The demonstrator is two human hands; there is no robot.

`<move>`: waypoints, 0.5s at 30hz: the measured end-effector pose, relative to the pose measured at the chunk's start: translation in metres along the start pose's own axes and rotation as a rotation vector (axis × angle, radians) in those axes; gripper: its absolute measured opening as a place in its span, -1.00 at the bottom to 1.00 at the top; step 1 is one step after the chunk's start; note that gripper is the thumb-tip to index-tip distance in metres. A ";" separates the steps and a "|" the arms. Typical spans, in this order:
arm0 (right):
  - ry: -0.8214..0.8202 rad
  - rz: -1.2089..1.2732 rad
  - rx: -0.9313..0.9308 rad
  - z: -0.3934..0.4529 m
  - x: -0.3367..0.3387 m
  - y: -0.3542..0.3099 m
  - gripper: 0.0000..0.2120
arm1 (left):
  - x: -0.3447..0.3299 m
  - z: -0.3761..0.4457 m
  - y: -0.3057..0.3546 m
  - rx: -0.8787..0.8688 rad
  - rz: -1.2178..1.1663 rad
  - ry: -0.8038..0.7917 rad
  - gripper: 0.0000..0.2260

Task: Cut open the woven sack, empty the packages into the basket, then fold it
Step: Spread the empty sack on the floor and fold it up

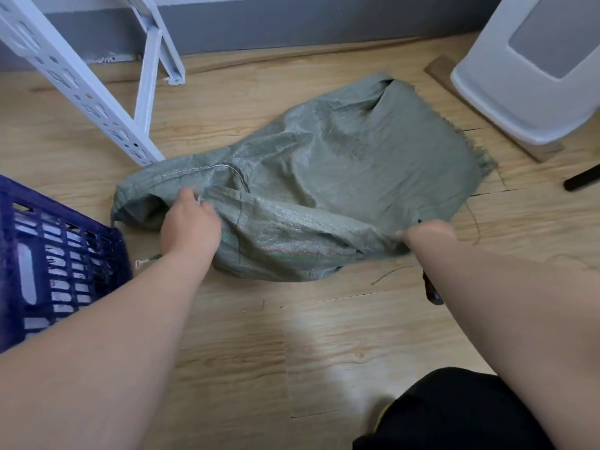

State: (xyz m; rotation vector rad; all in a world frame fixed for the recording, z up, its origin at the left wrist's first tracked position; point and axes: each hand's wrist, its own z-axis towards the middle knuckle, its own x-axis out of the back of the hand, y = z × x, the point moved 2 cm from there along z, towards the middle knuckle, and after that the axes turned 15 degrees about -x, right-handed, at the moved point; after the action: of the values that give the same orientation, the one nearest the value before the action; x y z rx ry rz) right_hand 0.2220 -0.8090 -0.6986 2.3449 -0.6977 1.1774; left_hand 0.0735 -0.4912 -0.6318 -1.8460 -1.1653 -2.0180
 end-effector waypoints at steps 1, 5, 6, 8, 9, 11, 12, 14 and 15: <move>-0.140 0.029 -0.018 0.002 -0.004 0.003 -0.43 | 0.000 -0.002 -0.003 0.050 -0.045 0.028 -0.72; -0.286 0.521 0.056 -0.003 -0.009 -0.004 -0.63 | -0.018 -0.012 -0.018 -0.124 0.114 -0.272 -0.80; -0.084 0.657 0.131 -0.006 0.000 -0.008 -0.68 | -0.025 -0.019 -0.020 -0.251 0.184 -0.505 -0.77; 0.136 0.743 0.260 -0.020 0.019 -0.015 -0.79 | -0.036 -0.044 -0.020 -0.371 0.353 -0.998 -0.72; 0.150 0.675 0.277 -0.020 0.022 -0.013 -0.78 | -0.039 -0.058 -0.020 -0.390 0.451 -1.181 -0.72; 0.048 0.374 0.134 -0.020 0.017 0.004 -0.69 | -0.043 -0.081 -0.017 -0.380 0.552 -1.373 -0.68; 0.048 0.194 0.069 -0.017 0.013 0.015 -0.66 | -0.045 -0.089 -0.014 -0.388 0.546 -1.404 -0.68; 0.121 0.030 0.021 -0.008 0.019 0.028 -0.64 | -0.049 -0.090 -0.001 -0.473 0.454 -1.296 -0.72; 0.117 0.151 -0.023 -0.007 0.025 0.032 -0.63 | -0.051 -0.082 0.006 -0.521 0.395 -1.161 -0.75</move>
State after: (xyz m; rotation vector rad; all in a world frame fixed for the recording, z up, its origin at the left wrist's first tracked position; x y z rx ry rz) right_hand 0.2108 -0.8362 -0.6692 2.2165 -0.8542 1.3513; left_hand 0.0244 -0.5659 -0.6696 -3.3311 -0.2670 -0.9814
